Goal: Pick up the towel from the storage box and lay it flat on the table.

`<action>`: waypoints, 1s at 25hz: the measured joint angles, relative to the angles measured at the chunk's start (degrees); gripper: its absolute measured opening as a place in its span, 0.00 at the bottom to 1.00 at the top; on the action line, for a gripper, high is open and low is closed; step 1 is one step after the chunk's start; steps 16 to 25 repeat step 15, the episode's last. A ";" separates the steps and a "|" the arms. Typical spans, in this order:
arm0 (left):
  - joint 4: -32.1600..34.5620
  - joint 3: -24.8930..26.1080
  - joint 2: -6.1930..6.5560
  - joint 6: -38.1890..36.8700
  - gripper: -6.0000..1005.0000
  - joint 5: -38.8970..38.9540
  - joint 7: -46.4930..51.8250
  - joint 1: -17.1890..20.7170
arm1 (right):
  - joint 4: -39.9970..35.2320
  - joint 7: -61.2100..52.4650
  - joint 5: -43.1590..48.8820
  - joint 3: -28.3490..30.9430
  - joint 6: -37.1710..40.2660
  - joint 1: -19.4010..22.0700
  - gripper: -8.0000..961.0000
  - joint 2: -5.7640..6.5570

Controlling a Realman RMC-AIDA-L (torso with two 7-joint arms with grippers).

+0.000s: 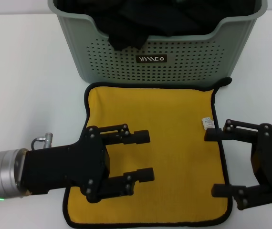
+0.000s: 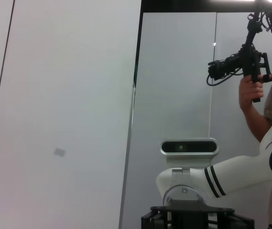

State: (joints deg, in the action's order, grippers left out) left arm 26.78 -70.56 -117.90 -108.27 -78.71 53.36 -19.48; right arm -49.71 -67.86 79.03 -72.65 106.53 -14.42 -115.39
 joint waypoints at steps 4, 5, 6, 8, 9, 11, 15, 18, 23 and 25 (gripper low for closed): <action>-0.11 0.06 0.15 -0.10 0.60 0.05 0.08 0.08 | 0.40 0.00 -0.10 -0.30 -0.45 -0.50 0.91 -0.01; -0.13 0.06 0.15 -0.11 0.60 0.05 0.08 0.08 | 0.48 0.00 -0.12 -0.30 -0.46 -0.52 0.91 -0.01; -0.15 0.06 0.15 -0.11 0.60 0.06 0.08 0.08 | 0.53 -0.01 -0.14 -0.30 -0.47 -0.52 0.91 -0.01; -0.16 0.07 0.15 -0.16 0.60 0.06 0.10 0.07 | 0.60 -0.04 -0.18 -0.33 -0.47 -0.52 0.91 -0.02; -0.16 0.07 0.14 -0.18 0.60 0.06 0.20 0.07 | 0.62 -0.05 -0.18 -0.35 -0.47 -0.52 0.91 -0.02; -0.16 0.07 0.14 -0.22 0.60 0.06 0.53 0.06 | 0.65 -0.05 -0.12 -0.39 -0.47 -0.52 0.91 -0.01; -0.16 0.07 0.12 -0.27 0.60 0.06 0.93 0.05 | 0.73 -0.07 -0.02 -0.39 -0.49 -0.52 0.91 -0.02; -0.16 0.07 0.12 -0.27 0.60 0.06 0.93 0.05 | 0.73 -0.07 -0.02 -0.39 -0.49 -0.52 0.91 -0.02; -0.16 0.07 0.12 -0.27 0.60 0.06 0.93 0.05 | 0.73 -0.07 -0.02 -0.39 -0.49 -0.52 0.91 -0.02; -0.16 0.07 0.12 -0.27 0.60 0.06 0.93 0.05 | 0.73 -0.07 -0.02 -0.39 -0.49 -0.52 0.91 -0.02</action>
